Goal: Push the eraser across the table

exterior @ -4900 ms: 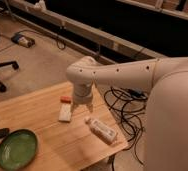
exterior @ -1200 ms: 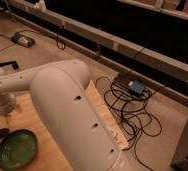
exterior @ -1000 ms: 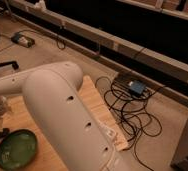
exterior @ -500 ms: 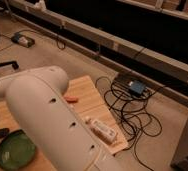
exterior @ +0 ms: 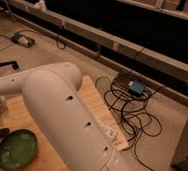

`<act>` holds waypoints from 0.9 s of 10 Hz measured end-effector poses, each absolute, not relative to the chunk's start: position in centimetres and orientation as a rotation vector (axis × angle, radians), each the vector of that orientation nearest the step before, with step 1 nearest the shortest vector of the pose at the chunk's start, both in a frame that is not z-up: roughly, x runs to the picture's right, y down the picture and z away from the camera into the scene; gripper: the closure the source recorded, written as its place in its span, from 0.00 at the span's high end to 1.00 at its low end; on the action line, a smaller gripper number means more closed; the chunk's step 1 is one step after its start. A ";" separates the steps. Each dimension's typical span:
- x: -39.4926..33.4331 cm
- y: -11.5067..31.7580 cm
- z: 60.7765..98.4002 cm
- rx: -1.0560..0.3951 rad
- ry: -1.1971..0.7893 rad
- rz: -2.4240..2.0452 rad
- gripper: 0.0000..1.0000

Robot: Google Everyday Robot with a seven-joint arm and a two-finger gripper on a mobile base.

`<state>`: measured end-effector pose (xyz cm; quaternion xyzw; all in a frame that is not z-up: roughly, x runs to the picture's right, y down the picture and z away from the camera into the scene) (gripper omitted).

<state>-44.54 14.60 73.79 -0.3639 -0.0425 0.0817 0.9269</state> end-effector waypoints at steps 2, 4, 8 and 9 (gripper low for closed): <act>-44.8 14.6 73.9 -0.756 -0.093 0.161 0.56; -46.9 16.0 74.2 -0.793 -0.115 0.093 0.76; -55.2 22.9 72.9 -0.894 -0.163 -0.085 0.80; -56.9 24.4 72.8 -0.920 -0.168 -0.123 0.80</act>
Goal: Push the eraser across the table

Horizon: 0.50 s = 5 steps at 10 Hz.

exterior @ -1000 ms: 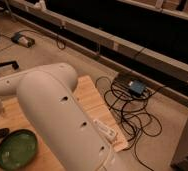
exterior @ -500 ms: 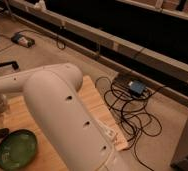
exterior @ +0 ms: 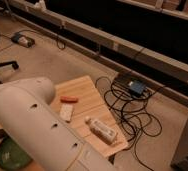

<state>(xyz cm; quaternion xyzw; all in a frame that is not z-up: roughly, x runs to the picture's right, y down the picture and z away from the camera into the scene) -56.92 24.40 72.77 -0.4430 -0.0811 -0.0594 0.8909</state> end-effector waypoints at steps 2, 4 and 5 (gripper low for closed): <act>-58.8 26.4 72.1 -0.953 -0.157 -0.159 0.80; -59.5 27.8 70.9 -0.966 -0.123 -0.168 0.80; -59.2 27.9 70.7 -0.966 -0.102 -0.157 0.80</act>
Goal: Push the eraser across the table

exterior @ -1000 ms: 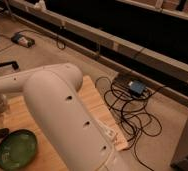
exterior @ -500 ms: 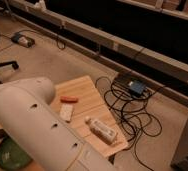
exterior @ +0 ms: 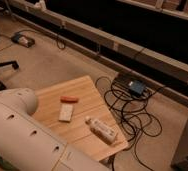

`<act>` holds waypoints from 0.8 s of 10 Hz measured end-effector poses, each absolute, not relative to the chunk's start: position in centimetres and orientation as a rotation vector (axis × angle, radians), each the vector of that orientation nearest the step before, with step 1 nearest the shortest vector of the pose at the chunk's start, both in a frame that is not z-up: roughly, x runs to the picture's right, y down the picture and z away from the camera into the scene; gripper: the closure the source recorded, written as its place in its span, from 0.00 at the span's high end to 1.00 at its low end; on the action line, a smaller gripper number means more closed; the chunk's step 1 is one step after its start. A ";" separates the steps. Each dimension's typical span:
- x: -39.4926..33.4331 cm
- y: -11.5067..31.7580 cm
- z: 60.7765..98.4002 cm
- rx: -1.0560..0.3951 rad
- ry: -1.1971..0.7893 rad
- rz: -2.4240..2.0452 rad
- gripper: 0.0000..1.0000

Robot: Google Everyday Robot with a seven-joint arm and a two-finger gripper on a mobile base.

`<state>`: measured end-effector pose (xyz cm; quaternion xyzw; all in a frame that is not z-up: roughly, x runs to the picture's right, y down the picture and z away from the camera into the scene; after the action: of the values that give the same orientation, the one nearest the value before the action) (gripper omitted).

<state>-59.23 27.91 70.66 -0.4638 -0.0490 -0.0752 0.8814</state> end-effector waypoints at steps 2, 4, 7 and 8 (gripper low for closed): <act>-58.5 28.4 70.0 -0.972 -0.059 -0.132 0.80; -57.6 29.3 69.5 -0.986 -0.008 -0.105 0.80; -55.9 30.3 70.0 -1.011 0.038 -0.059 0.80; -55.4 30.6 70.4 -1.021 0.047 -0.043 0.80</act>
<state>-55.44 30.55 70.43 -0.4883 0.0223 -0.0208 0.8721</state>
